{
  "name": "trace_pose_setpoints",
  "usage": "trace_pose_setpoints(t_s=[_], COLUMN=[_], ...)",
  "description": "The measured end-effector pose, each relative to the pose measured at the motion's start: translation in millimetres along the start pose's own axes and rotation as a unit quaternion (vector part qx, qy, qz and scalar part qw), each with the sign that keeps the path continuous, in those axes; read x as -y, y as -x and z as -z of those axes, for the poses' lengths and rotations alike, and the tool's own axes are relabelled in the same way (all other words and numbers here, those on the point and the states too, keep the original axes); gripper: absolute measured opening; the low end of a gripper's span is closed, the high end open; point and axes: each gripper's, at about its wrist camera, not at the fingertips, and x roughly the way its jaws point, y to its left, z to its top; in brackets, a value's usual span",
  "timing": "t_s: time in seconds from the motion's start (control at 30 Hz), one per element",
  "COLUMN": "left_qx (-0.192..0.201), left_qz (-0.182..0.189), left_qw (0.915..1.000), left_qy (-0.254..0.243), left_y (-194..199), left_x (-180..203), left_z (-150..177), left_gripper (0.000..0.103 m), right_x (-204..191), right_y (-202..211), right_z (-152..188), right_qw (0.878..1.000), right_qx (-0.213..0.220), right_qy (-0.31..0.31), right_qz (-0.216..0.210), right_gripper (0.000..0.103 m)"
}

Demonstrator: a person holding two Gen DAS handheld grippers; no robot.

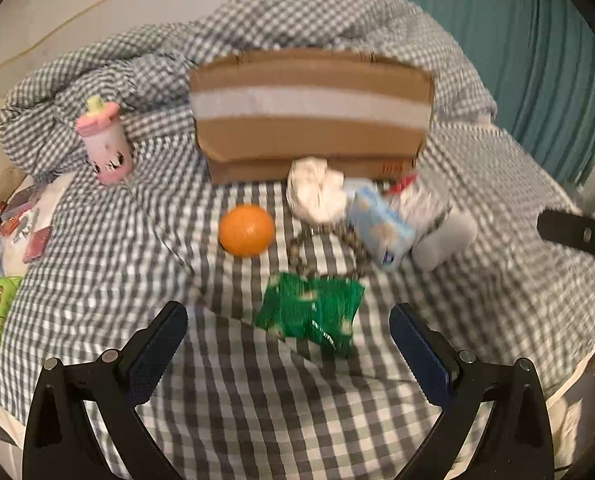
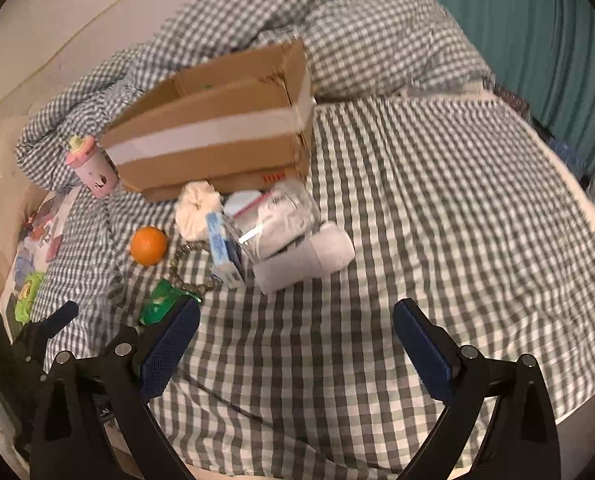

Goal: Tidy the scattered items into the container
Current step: 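Move back to the bed and grasp the green packet with the left tool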

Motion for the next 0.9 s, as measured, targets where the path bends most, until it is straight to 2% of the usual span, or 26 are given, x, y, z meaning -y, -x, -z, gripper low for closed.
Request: trace_pose_setpoints(t_s=[0.33, 0.53, 0.67, 0.7, 0.73, 0.8, 0.83, 0.9], left_qx=[-0.043, -0.06, -0.084, -0.084, -0.083, -0.082, -0.084, -0.09], left_qz=[0.008, 0.003, 0.017, 0.02, 0.025, 0.035, 0.039, 0.042], left_qw=[0.9991, 0.9982, 0.9963, 0.9963, 0.9963, 0.9961, 0.9957, 0.995], left_qy=[-0.005, -0.008, 0.002, 0.003, 0.002, 0.0, 0.002, 0.005], left_y=[-63, -87, -100, -100, -98, -93, -91, -89], left_x=[13, 14, 9, 7, 7, 6, 5, 2], left_z=[2, 1, 3, 4, 4, 5, 4, 3], left_gripper=[0.103, 0.103, 0.102, 0.093, 0.077, 0.053, 0.047, 0.044], right_x=[6, 2, 4, 5, 6, 7, 7, 5], right_y=[-41, -65, -77, -80, -83, -85, -85, -85], right_z=[-8, -12, -11, -10, -10, -9, -8, -7], right_qw=[1.0, 0.999, 0.998, 0.998, 0.998, 0.998, 0.998, 0.997], right_qx=[-0.029, -0.045, -0.057, -0.06, -0.062, -0.063, -0.064, -0.062], right_qy=[0.001, 0.019, 0.02, 0.02, 0.021, 0.024, 0.027, 0.036], right_qz=[0.007, 0.016, 0.015, 0.013, 0.015, 0.016, 0.014, 0.009], right_gripper=[0.098, 0.098, 0.098, 0.098, 0.098, 0.098, 0.098, 0.098])
